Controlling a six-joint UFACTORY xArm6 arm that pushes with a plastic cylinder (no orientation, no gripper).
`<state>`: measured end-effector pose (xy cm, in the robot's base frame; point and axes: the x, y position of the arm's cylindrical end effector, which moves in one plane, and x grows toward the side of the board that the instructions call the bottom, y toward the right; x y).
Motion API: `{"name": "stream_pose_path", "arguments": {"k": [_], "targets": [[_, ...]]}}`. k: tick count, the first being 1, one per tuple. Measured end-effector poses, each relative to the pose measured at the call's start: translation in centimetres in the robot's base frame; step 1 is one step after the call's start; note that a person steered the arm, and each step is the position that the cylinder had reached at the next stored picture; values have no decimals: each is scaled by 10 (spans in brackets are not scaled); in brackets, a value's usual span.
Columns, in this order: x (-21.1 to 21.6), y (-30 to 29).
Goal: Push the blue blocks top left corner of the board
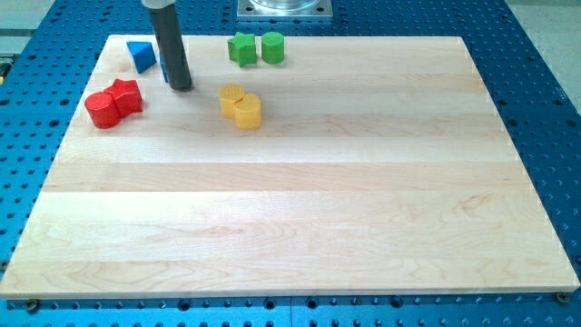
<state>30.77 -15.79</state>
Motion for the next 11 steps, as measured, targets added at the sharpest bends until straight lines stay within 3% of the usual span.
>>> {"name": "stream_pose_path", "arguments": {"k": [5,7,11], "targets": [[-24,18],[-44,-8],[-43,-38]]}}
